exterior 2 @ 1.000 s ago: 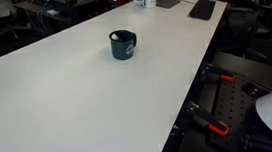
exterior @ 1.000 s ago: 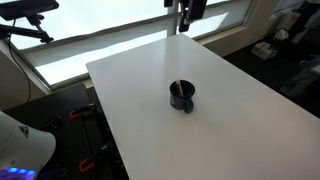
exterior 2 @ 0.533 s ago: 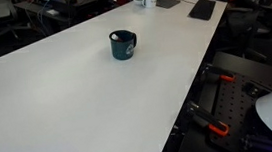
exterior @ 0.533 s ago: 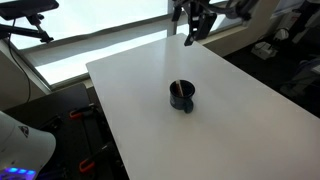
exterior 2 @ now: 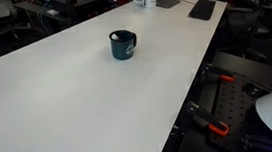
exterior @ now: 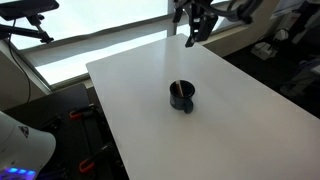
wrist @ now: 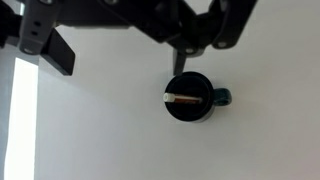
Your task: Remove the marker from the mug.
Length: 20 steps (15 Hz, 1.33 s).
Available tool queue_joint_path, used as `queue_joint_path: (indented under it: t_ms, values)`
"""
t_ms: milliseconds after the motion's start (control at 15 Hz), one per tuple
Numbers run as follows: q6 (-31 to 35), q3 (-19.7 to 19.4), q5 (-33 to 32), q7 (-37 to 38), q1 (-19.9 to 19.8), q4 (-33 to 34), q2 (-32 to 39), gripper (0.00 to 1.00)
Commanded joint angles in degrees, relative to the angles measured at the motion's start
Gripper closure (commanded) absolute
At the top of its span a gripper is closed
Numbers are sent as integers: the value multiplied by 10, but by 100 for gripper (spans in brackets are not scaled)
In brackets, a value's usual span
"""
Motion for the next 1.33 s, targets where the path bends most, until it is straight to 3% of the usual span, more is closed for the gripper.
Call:
queue_joint_path:
  t_ms: [0, 467, 667, 933, 1267]
  values:
    - [0, 9, 1, 7, -9, 7, 11, 0]
    - [-15, 10, 19, 0, -26, 66, 99, 0]
    - [-33, 18, 56, -30, -43, 109, 145, 0]
    - [-90, 43, 131, -85, -78, 177, 206, 0]
    - [-153, 61, 163, -71, -99, 247, 275, 0]
